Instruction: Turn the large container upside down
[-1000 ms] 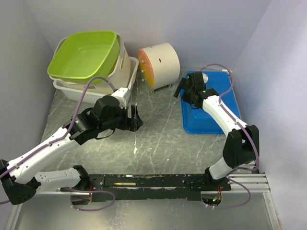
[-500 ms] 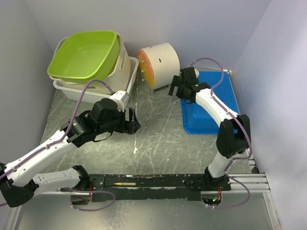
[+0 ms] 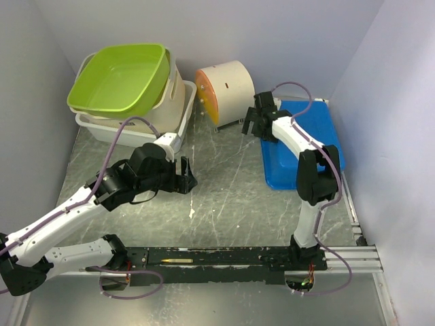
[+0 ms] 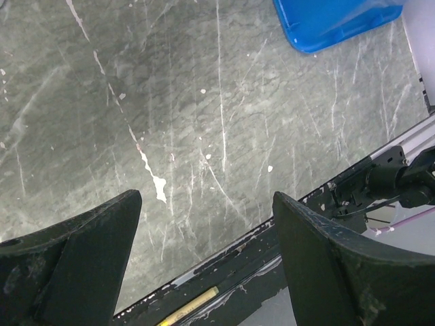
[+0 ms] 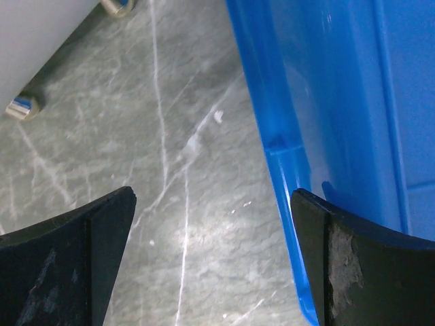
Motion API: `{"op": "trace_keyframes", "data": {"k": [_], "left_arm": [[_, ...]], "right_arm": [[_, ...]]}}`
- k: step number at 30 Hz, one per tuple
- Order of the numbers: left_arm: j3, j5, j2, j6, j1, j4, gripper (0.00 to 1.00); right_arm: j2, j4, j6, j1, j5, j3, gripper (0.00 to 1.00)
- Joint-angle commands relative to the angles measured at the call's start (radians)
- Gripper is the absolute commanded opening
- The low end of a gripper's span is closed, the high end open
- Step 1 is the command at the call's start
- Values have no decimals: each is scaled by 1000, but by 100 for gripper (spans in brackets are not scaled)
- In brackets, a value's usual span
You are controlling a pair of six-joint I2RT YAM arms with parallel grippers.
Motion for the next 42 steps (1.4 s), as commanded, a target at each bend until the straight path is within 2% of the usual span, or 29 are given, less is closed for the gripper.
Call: {"op": "trace_keyframes", "data": {"k": [1, 6, 9, 11, 14, 16, 19, 22, 24, 26, 30, 32, 36, 42], "left_arm": [[-23, 8, -8, -4, 5, 1, 89], [-35, 13, -6, 2, 6, 2, 89], [-33, 7, 2, 12, 6, 1, 89], [-33, 4, 8, 20, 5, 11, 89], [-30, -2, 14, 31, 5, 33, 89], [-33, -5, 13, 41, 5, 60, 89], [-38, -10, 17, 55, 6, 103, 89], [-35, 3, 38, 71, 6, 136, 89], [-28, 11, 55, 77, 6, 146, 89], [-26, 16, 68, 74, 6, 152, 89], [-29, 17, 71, 76, 6, 164, 89], [-25, 18, 68, 78, 5, 151, 89], [-13, 20, 62, 91, 5, 123, 90], [60, 16, 40, 92, 6, 88, 90]], "right_arm": [[52, -34, -19, -38, 124, 82, 100], [125, -72, 21, -126, 109, 179, 100], [115, -117, -3, -138, -10, 255, 100], [38, -101, -27, -130, -113, 225, 100], [-155, -20, -42, -126, -223, 45, 100], [-331, 15, -30, -127, -229, -104, 100], [-560, 0, 36, -139, -127, -327, 100], [-750, -73, 115, -154, 4, -476, 100], [-834, -111, 154, -207, 21, -573, 100], [-886, -124, 164, -320, -55, -650, 100], [-944, -40, 152, -598, -317, -765, 100], [-944, 54, 144, -680, -464, -806, 100], [-861, 227, 161, -727, -631, -842, 100], [-745, 449, 186, -727, -586, -825, 100]]}}
